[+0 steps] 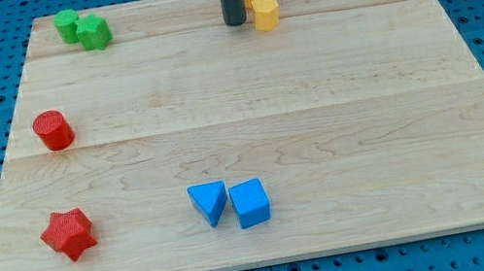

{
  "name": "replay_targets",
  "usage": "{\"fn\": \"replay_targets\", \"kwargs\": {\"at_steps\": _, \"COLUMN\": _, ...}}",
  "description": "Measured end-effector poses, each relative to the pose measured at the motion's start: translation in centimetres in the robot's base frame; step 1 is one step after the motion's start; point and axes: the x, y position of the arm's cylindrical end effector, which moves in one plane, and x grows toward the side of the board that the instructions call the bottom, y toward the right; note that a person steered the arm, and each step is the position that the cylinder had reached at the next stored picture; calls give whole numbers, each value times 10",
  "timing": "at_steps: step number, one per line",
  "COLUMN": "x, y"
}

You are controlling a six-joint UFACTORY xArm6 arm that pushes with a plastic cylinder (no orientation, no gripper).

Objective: Nudge the yellow hexagon a bit up

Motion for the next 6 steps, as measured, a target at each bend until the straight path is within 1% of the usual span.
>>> {"fn": "replay_targets", "kwargs": {"at_steps": 1, "x": 69, "y": 12}}
{"fn": "replay_targets", "kwargs": {"at_steps": 2, "x": 50, "y": 75}}
{"fn": "replay_targets", "kwargs": {"at_steps": 3, "x": 7, "y": 84}}
{"fn": "replay_targets", "kwargs": {"at_steps": 4, "x": 1, "y": 73}}
{"fn": "replay_targets", "kwargs": {"at_steps": 5, "x": -7, "y": 47}}
{"fn": "replay_targets", "kwargs": {"at_steps": 6, "x": 5, "y": 46}}
